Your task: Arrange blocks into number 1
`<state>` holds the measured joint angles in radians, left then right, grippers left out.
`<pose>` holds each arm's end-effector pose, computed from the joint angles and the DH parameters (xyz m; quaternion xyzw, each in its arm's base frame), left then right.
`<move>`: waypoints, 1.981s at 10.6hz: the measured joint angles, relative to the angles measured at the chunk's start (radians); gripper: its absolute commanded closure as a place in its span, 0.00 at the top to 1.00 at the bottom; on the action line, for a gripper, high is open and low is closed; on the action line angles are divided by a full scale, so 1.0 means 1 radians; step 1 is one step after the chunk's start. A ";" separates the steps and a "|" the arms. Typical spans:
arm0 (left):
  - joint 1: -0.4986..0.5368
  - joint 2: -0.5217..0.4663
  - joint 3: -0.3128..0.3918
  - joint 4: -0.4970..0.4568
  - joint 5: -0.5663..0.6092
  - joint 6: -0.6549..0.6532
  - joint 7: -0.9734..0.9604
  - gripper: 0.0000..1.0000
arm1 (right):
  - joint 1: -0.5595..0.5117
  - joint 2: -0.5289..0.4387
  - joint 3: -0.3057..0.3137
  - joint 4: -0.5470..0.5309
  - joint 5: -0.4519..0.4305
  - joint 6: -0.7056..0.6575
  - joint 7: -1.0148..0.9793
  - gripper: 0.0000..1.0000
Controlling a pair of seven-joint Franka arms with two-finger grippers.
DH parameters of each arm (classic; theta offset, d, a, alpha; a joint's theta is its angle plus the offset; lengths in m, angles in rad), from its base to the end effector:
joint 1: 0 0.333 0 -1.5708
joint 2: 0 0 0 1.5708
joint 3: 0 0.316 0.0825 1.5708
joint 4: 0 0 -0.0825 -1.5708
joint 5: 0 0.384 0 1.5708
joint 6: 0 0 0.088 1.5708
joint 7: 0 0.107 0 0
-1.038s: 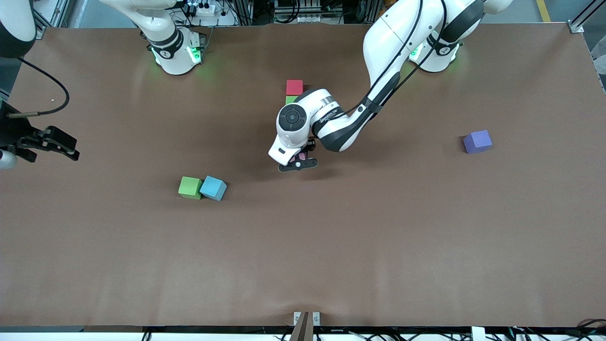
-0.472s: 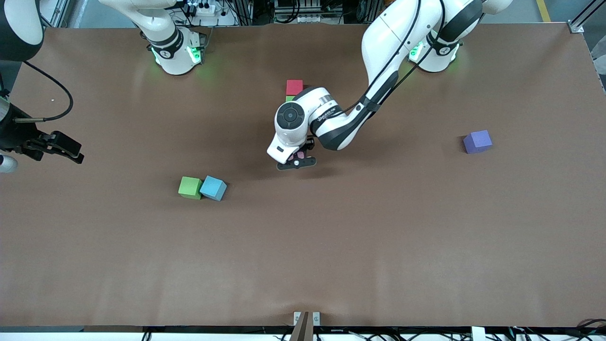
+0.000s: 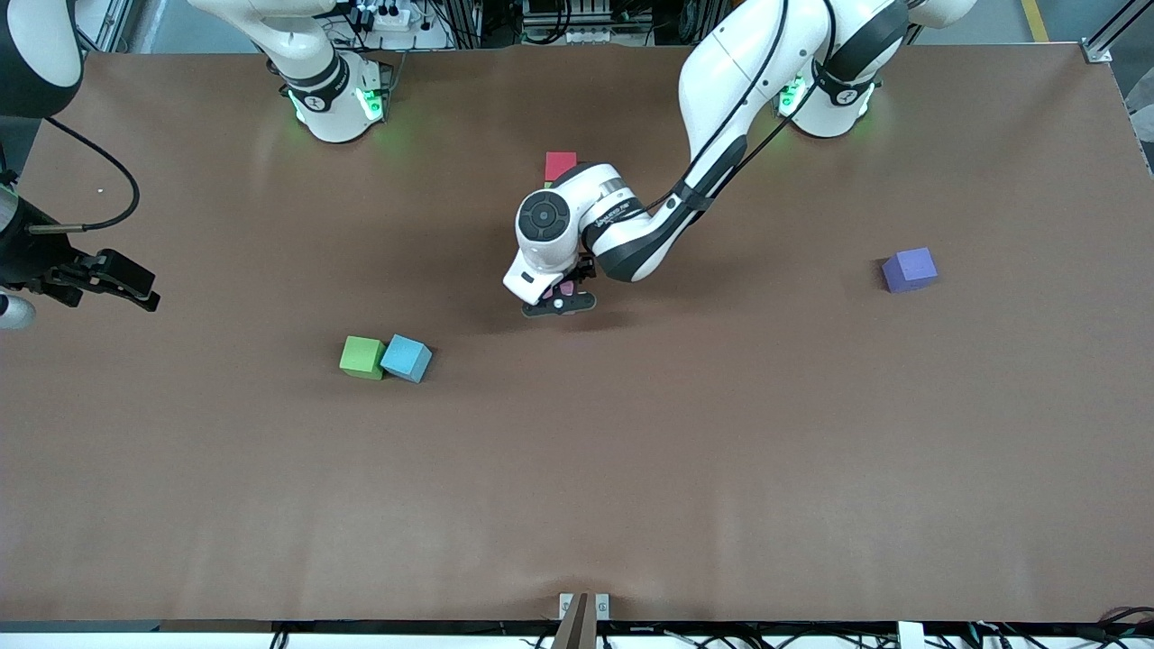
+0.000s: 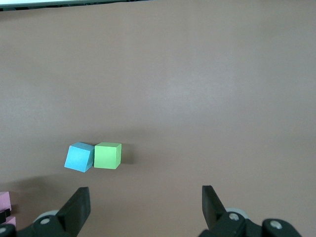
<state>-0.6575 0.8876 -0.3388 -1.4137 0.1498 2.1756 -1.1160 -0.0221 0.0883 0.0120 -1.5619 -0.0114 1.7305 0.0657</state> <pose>0.4323 -0.5733 0.1812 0.9943 0.0680 -0.0820 0.0031 0.5956 -0.0074 0.5927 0.9985 -0.0372 0.0403 0.0040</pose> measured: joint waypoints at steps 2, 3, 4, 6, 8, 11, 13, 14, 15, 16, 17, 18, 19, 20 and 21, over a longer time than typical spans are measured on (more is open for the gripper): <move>0.003 0.000 0.012 0.006 0.000 0.000 0.000 1.00 | 0.000 0.000 0.000 -0.001 0.004 0.000 -0.001 1.00; 0.005 -0.002 0.018 0.014 0.000 0.000 0.000 1.00 | 0.000 0.001 0.000 -0.001 0.005 0.000 -0.001 1.00; 0.007 -0.008 0.027 0.021 0.000 -0.004 0.000 1.00 | 0.000 0.000 0.000 -0.001 0.005 0.000 -0.001 1.00; 0.010 -0.037 0.033 0.030 0.000 -0.035 0.000 1.00 | 0.000 0.001 0.000 -0.001 0.005 0.000 -0.001 1.00; 0.005 -0.072 0.032 0.030 0.000 -0.075 0.000 1.00 | 0.000 0.001 0.000 -0.001 0.005 0.001 -0.001 1.00; 0.006 -0.100 0.037 0.031 0.000 -0.110 0.000 1.00 | 0.000 0.001 -0.001 -0.001 0.005 0.001 -0.001 1.00; 0.006 -0.094 0.079 0.012 0.000 -0.122 -0.001 1.00 | 0.000 0.001 -0.001 -0.001 0.005 0.001 -0.001 1.00; 0.013 -0.090 0.095 -0.002 0.000 -0.145 -0.001 1.00 | 0.000 0.001 -0.001 -0.001 0.006 0.001 -0.001 1.00; 0.032 -0.090 0.099 -0.005 0.000 -0.186 0.006 1.00 | 0.000 0.001 -0.001 -0.001 0.006 0.001 -0.001 1.00; 0.062 -0.096 0.099 -0.003 0.000 -0.227 0.026 1.00 | 0.000 0.001 -0.002 -0.001 0.006 0.001 -0.001 1.00; 0.098 -0.106 0.098 -0.001 0.000 -0.250 0.045 1.00 | 0.000 0.001 -0.003 -0.001 0.007 0.001 -0.001 1.00; 0.123 -0.112 0.096 -0.001 0.000 -0.258 0.060 1.00 | -0.001 0.001 -0.004 -0.001 0.009 0.001 -0.001 1.00; 0.133 -0.114 0.094 -0.001 0.000 -0.260 0.063 1.00 | -0.001 0.001 -0.005 -0.001 0.010 0.001 -0.001 1.00; 0.132 -0.113 0.092 -0.003 0.000 -0.261 0.063 1.00 | -0.001 0.002 -0.006 -0.001 0.010 0.001 -0.001 1.00; 0.127 -0.113 0.091 -0.005 0.000 -0.261 0.063 1.00 | -0.001 0.002 -0.006 -0.001 0.011 0.001 -0.001 1.00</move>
<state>-0.5308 0.7745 -0.2482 -1.4184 0.1498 1.9143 -1.0526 -0.0232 0.0901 0.0055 -1.5629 -0.0009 1.7311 0.0643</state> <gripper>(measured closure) 0.000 0.000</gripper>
